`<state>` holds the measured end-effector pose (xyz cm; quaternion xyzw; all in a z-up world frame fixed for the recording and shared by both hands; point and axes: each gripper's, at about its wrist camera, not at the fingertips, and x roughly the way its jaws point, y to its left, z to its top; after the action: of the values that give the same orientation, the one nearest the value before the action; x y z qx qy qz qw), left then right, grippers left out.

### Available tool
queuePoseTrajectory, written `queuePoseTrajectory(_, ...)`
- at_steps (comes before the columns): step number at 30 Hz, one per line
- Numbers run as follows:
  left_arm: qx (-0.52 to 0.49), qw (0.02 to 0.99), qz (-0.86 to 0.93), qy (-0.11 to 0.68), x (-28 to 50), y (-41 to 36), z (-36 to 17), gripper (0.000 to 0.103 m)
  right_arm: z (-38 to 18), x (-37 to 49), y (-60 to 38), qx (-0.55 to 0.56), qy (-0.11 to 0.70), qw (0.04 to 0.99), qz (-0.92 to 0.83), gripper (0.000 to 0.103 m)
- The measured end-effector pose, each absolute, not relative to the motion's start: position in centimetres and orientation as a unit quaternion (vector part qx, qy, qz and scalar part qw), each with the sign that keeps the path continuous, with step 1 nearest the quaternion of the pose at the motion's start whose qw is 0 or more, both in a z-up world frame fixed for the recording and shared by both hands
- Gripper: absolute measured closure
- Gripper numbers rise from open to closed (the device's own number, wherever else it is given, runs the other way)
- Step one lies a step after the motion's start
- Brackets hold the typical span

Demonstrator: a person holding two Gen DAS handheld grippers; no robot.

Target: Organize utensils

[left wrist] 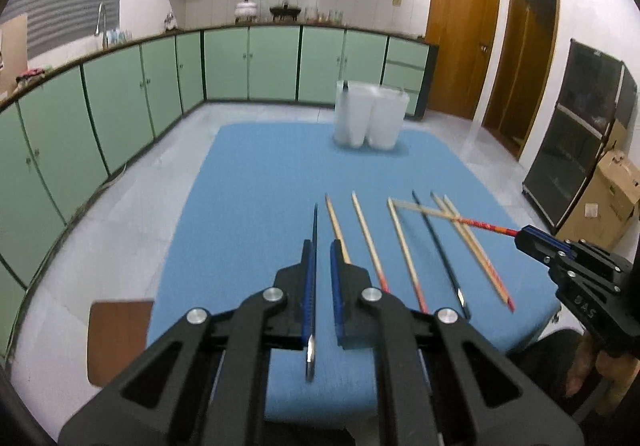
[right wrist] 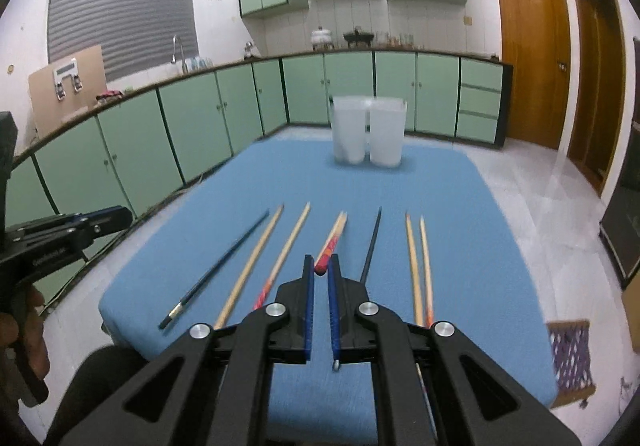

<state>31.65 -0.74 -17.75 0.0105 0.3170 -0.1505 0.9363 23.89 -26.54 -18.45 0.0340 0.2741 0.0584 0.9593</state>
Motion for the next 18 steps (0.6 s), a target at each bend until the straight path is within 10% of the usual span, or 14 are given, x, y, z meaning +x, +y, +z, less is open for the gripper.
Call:
queuePoseTrajectory(7, -0.013, 0.939, -0.146, 0.312, 31.9, 0.4, -17.2, 0.093, -16.9, 25.2, -26.9, 0.024, 0.261, 0.963, 0.058, 0.097)
queuePoseTrajectory(11, -0.006, 0.919, -0.139, 0.369, 29.8, 0.4, -22.0, 0.056, -18.0, 24.8, -26.8, 0.028, 0.27, 0.961, 0.06, 0.097)
queuePoseTrajectory(18, -0.001, 0.884, -0.125, 0.45, 30.6, -0.2, -29.4, 0.056, -19.2, 24.4, -27.5, 0.047, 0.28, 0.957, 0.059, 0.097)
